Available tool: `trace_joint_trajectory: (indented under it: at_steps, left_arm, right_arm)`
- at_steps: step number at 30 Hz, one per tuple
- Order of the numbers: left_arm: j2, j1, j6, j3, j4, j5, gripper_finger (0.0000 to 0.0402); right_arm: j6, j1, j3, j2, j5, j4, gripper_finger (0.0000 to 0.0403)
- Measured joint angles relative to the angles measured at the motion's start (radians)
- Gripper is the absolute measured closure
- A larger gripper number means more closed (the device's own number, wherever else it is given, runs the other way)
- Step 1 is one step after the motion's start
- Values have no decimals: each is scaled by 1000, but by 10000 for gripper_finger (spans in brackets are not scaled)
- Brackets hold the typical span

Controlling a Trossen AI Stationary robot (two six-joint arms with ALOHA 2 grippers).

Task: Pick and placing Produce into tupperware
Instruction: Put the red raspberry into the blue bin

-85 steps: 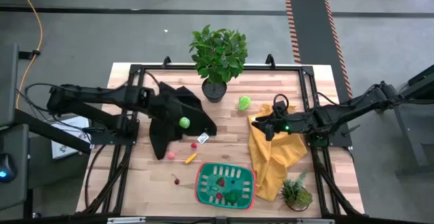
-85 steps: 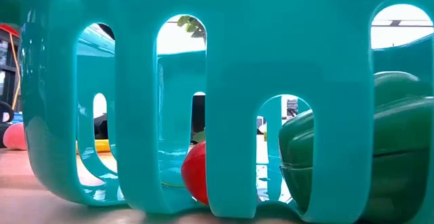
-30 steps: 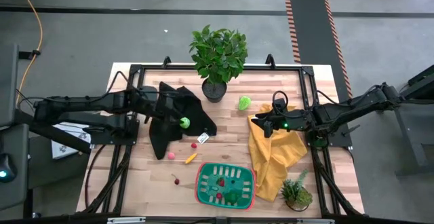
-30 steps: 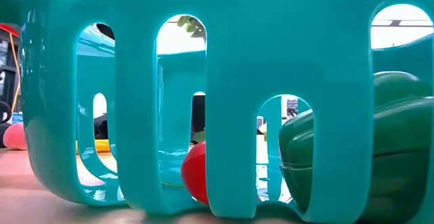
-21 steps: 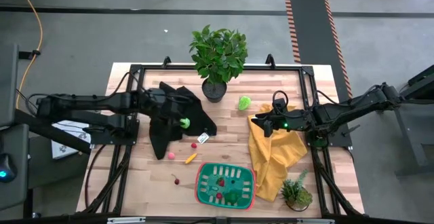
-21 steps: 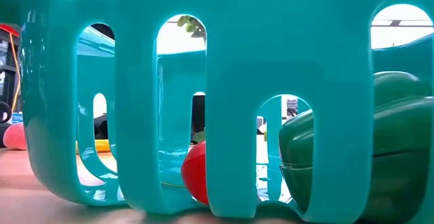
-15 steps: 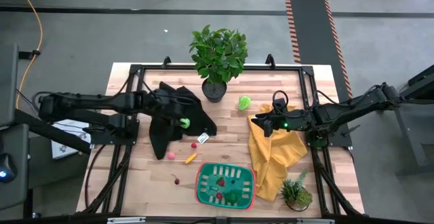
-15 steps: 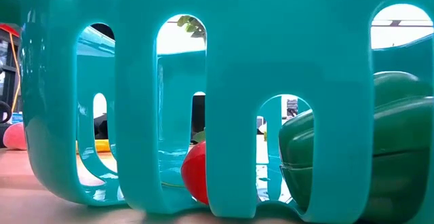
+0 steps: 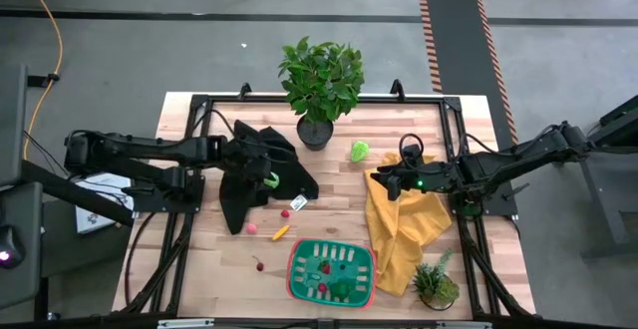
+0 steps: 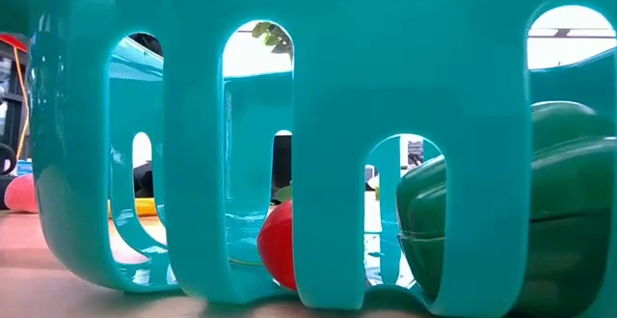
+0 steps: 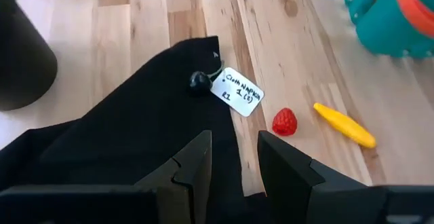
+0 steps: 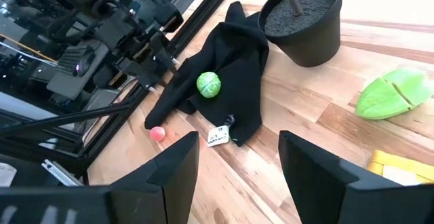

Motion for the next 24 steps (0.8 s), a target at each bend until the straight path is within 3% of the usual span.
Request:
trace_joint_trajectory:
  at_steps: [24]
  left_arm:
    - [184,0,174,1,39,99,291]
  right_arm:
    - [8,0,-2,0,33,-31,210]
